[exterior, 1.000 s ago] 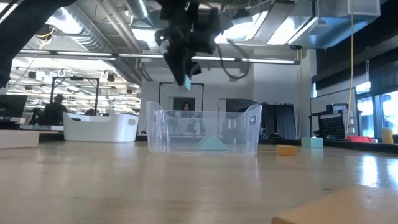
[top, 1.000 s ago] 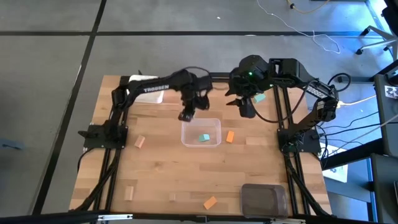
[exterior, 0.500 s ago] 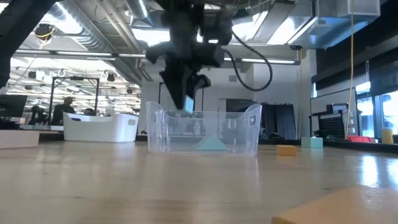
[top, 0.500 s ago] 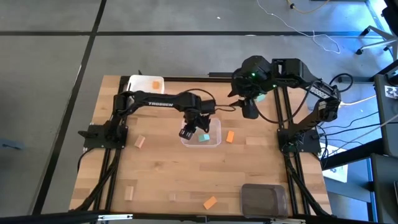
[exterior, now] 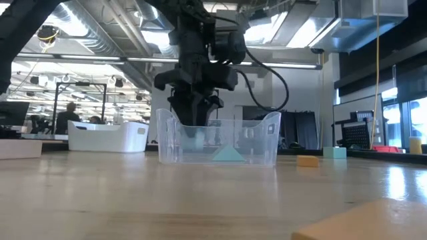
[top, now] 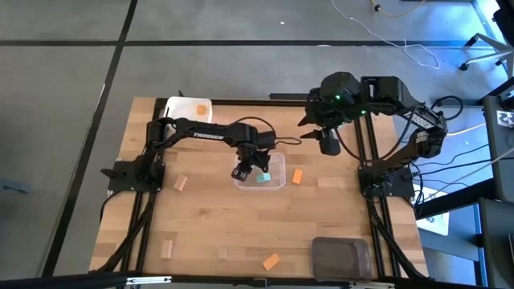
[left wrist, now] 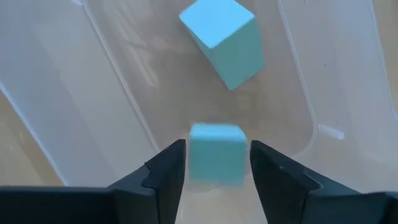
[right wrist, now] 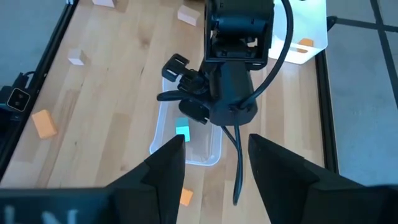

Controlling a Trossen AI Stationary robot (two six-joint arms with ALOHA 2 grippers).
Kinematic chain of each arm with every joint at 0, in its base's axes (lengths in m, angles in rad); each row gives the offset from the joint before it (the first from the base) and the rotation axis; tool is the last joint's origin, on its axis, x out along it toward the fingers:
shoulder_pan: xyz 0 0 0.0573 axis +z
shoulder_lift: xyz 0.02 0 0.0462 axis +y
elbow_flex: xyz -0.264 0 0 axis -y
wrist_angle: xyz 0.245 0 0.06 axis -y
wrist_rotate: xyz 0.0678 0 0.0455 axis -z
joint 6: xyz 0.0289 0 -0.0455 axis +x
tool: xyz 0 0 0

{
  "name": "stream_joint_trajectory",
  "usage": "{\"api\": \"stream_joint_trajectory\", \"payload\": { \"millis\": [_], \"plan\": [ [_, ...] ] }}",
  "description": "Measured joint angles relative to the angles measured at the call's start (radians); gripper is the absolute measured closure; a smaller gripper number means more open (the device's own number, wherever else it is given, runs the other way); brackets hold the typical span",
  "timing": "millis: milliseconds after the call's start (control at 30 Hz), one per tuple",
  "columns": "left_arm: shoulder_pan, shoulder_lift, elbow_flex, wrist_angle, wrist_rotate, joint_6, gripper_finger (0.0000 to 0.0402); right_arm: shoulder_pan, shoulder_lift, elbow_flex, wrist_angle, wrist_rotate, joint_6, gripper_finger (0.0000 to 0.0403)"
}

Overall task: Sort & place blocks by color
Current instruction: Put the left blue block into the transparent bin, then put the blue block into the transparent bin

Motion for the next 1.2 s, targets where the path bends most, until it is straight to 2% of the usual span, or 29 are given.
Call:
{"api": "stream_joint_trajectory", "payload": {
  "millis": [267,400,600,700,833,1000,1100,1200],
  "plan": [
    [0.000,0.000,0.001,-0.001,0.001,-0.003,0.0222,0.000,0.003,0.000,0.050,0.000,0.002,0.0225],
    [0.008,-0.005,0.031,-0.019,0.012,-0.059,0.0221,0.000,0.003,0.000,0.068,0.000,0.003,0.0225],
    [0.048,-0.008,0.134,-0.131,0.008,-0.105,0.0220,-0.001,0.011,0.000,0.012,0.003,0.145,0.0225],
    [0.074,-0.008,0.192,-0.201,0.011,-0.105,0.0220,-0.003,0.010,0.000,-0.072,0.091,0.194,0.0225],
    [0.107,-0.008,0.277,-0.281,0.009,-0.106,0.0219,-0.023,0.010,0.000,-0.187,0.274,0.385,0.0225],
    [0.136,-0.008,0.407,-0.360,0.010,-0.106,0.0219,-0.090,0.001,-0.031,-0.211,0.296,0.569,0.0225],
    [0.155,-0.008,0.481,-0.385,0.011,-0.095,0.0219,-0.159,-0.003,-0.075,-0.207,0.296,0.598,0.0225],
    [0.183,-0.008,0.564,-0.457,0.010,-0.074,0.0219,-0.231,-0.002,-0.138,-0.205,0.277,0.562,0.0225]
  ]
}}
